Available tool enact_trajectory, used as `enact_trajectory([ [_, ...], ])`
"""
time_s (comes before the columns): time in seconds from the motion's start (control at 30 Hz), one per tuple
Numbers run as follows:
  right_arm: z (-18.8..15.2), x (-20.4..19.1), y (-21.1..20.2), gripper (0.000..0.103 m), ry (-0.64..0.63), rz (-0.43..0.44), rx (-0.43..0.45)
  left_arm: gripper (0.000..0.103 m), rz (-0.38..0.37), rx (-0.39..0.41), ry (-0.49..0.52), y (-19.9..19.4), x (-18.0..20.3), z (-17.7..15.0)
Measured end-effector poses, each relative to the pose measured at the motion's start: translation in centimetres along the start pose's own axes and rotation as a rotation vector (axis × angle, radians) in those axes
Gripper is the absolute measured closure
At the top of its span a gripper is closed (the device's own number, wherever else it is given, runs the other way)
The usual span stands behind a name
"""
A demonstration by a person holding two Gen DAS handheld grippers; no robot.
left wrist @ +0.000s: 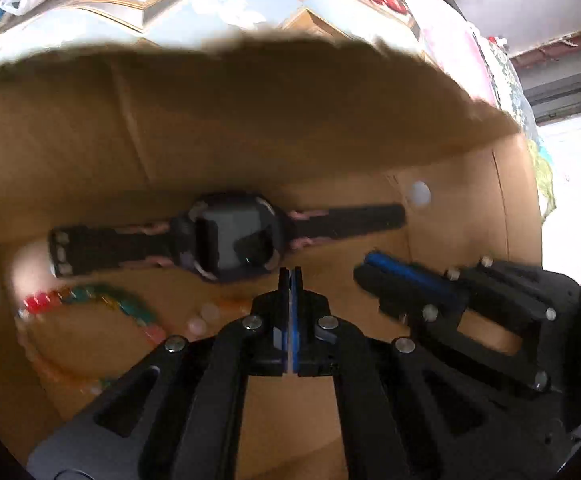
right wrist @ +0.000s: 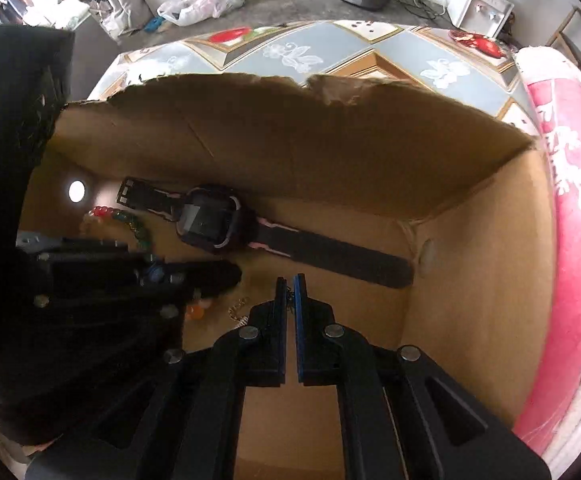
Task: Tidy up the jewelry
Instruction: 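Carry both gold pieces over the box and open both tools, then move the left tool to a gold hoop earring and close on it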
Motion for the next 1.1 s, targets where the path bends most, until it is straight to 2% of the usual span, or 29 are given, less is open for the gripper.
enact_trajectory([
  [0.13,-0.1,0.1,0.6,0.094,0.005,-0.04,-0.009,0.101,-0.015,-0.011,-0.021,-0.3,-0.1,-0.4],
  [0.17,-0.3,0.0,0.6,0.077,0.002,-0.039,-0.009,0.09,-0.02,-0.01,-0.024,-0.4,0.0,-0.4],
  [0.2,-0.3,-0.1,0.4,0.058,-0.004,-0.054,0.003,0.085,-0.023,-0.003,-0.018,-0.7,0.2,-0.6],
  [0.3,-0.6,-0.1,-0.5,0.057,-0.017,-0.141,0.036,0.08,0.042,0.046,0.018,-2.2,0.7,-1.3],
  [0.37,-1.1,-1.2,-2.8,0.057,-0.037,-0.147,0.109,0.08,0.073,0.107,0.059,-3.9,1.5,-2.1],
  [0.43,-2.5,-2.5,-5.9,0.057,-0.066,-0.146,0.225,0.08,0.096,0.202,0.128,-6.9,3.0,-4.1],
  [0.47,-3.8,-3.2,-8.2,0.057,-0.092,-0.16,0.321,0.08,0.111,0.271,0.204,-9.0,4.1,-5.9],
  [0.53,-6.8,-4.2,-11.8,0.057,-0.121,-0.181,0.477,0.08,0.195,0.382,0.335,-12.4,5.5,-9.7],
  [0.57,-9.2,-4.6,-13.7,0.057,-0.134,-0.164,0.569,0.08,0.239,0.442,0.407,-13.9,6.1,-12.6],
  [0.6,-10.9,-5.0,-14.8,0.055,-0.14,-0.143,0.624,0.08,0.258,0.479,0.462,-14.6,6.5,-15.2],
  [0.63,-13.4,-5.2,-15.7,0.053,-0.139,-0.102,0.674,0.08,0.26,0.504,0.52,-14.7,7.0,-18.5],
  [0.67,-15.7,-5.3,-15.7,0.047,-0.14,-0.048,0.691,0.08,0.248,0.512,0.548,-14.5,7.0,-20.4],
  [0.73,-19.3,-5.6,-14.3,0.044,-0.157,0.041,0.676,0.08,0.215,0.468,0.591,-11.4,6.9,-24.5],
  [0.83,-22.7,-5.0,-9.6,0.044,-0.13,0.012,0.616,0.08,0.18,0.378,0.594,-5.3,5.8,-26.8],
  [0.9,-24.2,-4.1,-6.2,0.044,-0.091,0.002,0.559,0.08,0.192,0.33,0.634,-1.1,5.7,-26.9],
  [1.0,-25.6,-2.3,-2.1,0.044,0.011,0.056,0.487,0.079,0.226,0.29,0.709,3.8,6.1,-26.1],
  [1.1,-26.5,0.1,-0.1,0.044,0.11,0.089,0.467,0.073,0.307,0.31,0.761,5.9,6.5,-25.1],
])
Point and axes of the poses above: each gripper's, at about its wrist camera, not at the fingertips, and y roughly the way its jaws point, x to its right, z to its top, the point moved 10 cm from there along y, roughly the way its jaws point, and after that the axes turned 14 degrees about -x, right-handed, at the moved point
